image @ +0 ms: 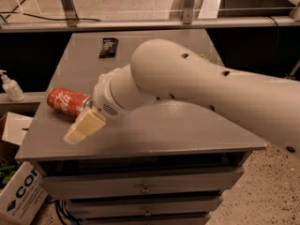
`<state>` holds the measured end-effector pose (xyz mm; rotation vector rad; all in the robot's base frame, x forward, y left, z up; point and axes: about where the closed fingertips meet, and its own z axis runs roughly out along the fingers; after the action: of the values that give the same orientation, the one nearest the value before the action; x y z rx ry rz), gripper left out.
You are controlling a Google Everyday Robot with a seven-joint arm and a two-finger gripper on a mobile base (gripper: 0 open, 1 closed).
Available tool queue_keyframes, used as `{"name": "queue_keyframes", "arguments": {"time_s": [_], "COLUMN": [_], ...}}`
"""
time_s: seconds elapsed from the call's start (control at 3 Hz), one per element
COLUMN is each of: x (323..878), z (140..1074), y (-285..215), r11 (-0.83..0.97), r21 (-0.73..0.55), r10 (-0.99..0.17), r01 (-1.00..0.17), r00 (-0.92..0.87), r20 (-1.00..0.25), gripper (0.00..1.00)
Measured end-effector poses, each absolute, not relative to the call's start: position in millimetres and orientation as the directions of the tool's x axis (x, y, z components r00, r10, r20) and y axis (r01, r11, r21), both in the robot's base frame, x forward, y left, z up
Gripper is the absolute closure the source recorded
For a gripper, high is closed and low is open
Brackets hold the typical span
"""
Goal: Move coke can near rxbar chocolate
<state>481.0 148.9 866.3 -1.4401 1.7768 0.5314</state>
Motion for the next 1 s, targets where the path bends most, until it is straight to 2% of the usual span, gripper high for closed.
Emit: {"name": "queue_keyframes", "arguments": {"time_s": [0.33,1.0], "x": [478.5,504.1], "z": [866.1,839.6], "y": [148.9,168.9], "r11": [0.283,0.358], "r21": [-0.151,-0.133], "r10": [-0.616,-0.5], "r01": [-0.947,-0.924], "r00": [-0.059,-0.069], "r20": [-0.785,-0.863], "gripper": [0.0,0.0]}}
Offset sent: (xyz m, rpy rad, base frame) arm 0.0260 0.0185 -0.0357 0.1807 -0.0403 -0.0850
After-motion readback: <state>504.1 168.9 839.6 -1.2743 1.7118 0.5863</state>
